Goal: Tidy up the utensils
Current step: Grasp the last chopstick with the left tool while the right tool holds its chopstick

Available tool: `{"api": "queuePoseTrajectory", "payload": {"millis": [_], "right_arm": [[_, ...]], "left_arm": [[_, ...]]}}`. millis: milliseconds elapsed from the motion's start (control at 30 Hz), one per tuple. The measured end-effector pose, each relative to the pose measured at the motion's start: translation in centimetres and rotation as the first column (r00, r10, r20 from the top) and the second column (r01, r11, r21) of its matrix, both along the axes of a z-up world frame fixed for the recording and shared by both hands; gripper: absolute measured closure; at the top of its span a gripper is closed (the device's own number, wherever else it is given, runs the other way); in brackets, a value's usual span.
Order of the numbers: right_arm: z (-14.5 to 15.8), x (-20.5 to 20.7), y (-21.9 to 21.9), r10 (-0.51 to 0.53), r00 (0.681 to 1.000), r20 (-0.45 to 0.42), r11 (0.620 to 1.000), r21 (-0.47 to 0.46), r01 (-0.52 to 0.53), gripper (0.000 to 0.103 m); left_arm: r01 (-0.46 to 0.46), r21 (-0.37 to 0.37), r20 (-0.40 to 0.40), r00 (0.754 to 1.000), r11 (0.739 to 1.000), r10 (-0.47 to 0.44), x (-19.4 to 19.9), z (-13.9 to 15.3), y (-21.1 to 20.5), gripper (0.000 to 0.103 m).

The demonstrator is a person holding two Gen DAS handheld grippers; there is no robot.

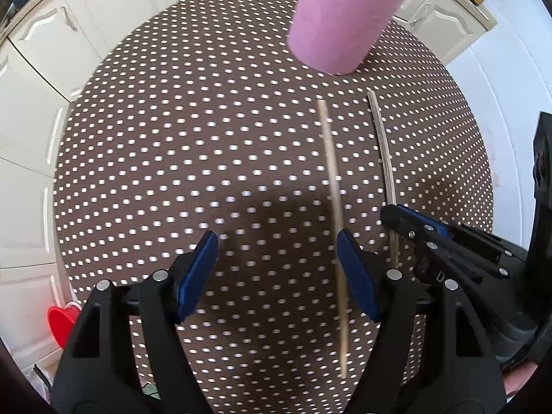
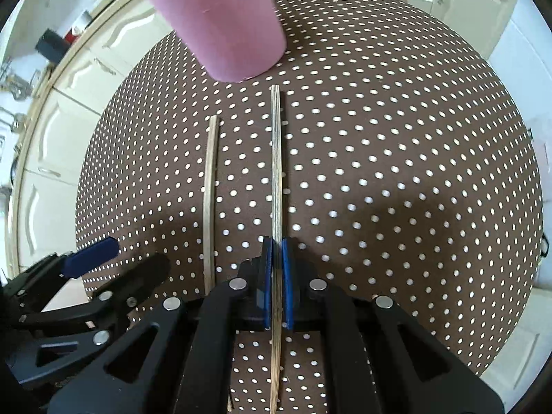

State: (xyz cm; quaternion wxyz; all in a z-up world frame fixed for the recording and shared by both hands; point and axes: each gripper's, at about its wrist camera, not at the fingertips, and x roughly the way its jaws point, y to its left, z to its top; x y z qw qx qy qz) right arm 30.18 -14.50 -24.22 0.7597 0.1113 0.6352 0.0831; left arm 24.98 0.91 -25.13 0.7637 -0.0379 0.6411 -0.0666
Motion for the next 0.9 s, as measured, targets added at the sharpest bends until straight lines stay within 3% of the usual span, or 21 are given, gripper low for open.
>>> {"api": "queuePoseTrajectory", "payload": {"millis": [167, 267, 367, 500, 533, 600, 900], "right_arm": [[0.5, -1.3, -5.5, -0.055, 0.998, 0.022, 0.998, 0.019, 0.054, 0.098], [0.7, -1.8, -7.6, -0.066, 0.998, 0.018, 0.997, 0.031, 0.066, 0.098], [0.7, -2.4, -8.0, -0.064, 0.998, 0.019, 0.997, 0.033, 0.063, 0.098], [1.4, -5.0, -7.1, -0.060, 0.998, 0.020, 0.998, 0.032, 0.059, 0.098], [1.7, -5.5, -7.0, -0.059, 0.998, 0.018, 0.998, 0.030, 0.059, 0.098], [2.0, -5.5, -7.1, -0.064, 0.998, 0.014, 0.997, 0.034, 0.064, 0.098], [3.3, -6.0, -6.7, -0.067, 0.997, 0.049, 0.996, 0.063, 0.064, 0.098]], "left_arm": [[0.012, -0.007, -0.020, 1.000, 1.000, -0.012, 0.7, -0.4, -2.3, 0.034], [0.019, -0.002, -0.050, 0.999, 1.000, -0.019, 1.5, -1.0, -4.1, 0.045], [0.025, 0.048, -0.091, 0.996, 0.999, -0.021, 2.5, -2.0, -5.6, 0.061], [0.043, 0.110, -0.081, 0.996, 0.993, -0.034, 3.1, -2.1, -7.3, 0.076], [0.041, 0.122, -0.076, 0.997, 0.992, -0.031, 3.3, -2.0, -7.6, 0.086], [0.023, 0.114, -0.068, 0.998, 0.993, -0.016, 3.4, -1.9, -7.9, 0.096], [-0.033, 0.083, -0.047, 0.998, 0.996, 0.037, 2.7, 0.2, -4.0, 0.097]]}}
